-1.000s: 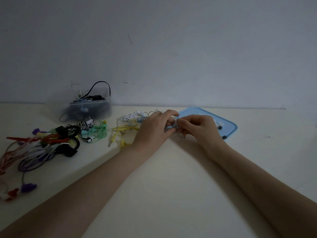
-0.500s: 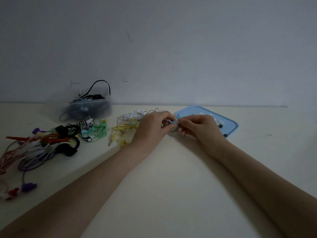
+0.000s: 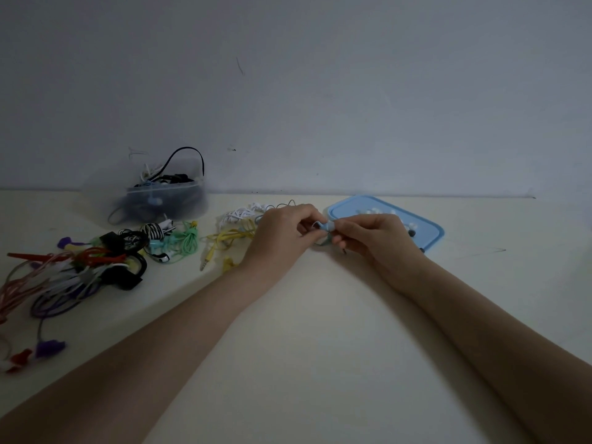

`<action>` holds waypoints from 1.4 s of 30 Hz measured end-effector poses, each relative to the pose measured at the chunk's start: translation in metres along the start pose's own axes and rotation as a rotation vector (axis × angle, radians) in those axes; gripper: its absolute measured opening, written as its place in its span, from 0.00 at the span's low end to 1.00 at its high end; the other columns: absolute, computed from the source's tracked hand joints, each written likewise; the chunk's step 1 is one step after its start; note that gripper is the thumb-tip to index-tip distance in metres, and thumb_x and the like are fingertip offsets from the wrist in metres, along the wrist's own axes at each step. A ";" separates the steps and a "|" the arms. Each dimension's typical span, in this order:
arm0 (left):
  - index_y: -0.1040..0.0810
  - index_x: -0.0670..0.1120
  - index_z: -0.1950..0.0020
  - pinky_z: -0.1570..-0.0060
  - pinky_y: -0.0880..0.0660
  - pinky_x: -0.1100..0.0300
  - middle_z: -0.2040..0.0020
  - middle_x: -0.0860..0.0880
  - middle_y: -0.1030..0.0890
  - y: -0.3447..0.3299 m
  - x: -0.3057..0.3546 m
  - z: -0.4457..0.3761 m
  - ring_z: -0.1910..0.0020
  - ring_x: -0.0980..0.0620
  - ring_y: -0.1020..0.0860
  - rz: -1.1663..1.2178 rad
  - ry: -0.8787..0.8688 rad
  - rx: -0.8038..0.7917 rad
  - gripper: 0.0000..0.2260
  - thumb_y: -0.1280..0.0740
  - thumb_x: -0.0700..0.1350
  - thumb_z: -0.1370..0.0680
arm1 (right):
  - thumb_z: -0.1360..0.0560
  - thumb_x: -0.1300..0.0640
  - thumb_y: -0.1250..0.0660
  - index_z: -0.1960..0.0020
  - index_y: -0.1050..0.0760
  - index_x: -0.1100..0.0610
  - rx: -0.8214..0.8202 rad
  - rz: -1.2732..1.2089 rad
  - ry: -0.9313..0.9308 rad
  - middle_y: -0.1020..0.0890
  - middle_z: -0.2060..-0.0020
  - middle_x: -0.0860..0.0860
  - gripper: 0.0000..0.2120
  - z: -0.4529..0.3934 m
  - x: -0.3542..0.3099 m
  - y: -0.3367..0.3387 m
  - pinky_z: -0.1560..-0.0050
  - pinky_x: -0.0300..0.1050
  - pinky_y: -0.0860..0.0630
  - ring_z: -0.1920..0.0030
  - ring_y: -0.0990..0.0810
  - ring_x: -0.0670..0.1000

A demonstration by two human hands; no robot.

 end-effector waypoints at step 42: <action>0.18 0.42 0.53 0.57 0.30 0.67 0.58 0.49 0.18 0.001 0.009 0.001 0.63 0.58 0.26 -0.076 -0.083 0.035 0.07 0.27 0.43 0.29 | 0.25 0.66 0.36 0.58 0.20 0.67 0.153 0.069 0.042 0.19 0.67 0.56 0.08 -0.001 0.000 0.008 0.64 0.35 0.23 0.68 0.21 0.46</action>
Point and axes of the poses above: each hand's wrist, its own z-axis away from the middle knuckle, its own y-axis out of the back of the hand, x = y × z, the point moved 7 cm from there along -z, towards the middle knuckle
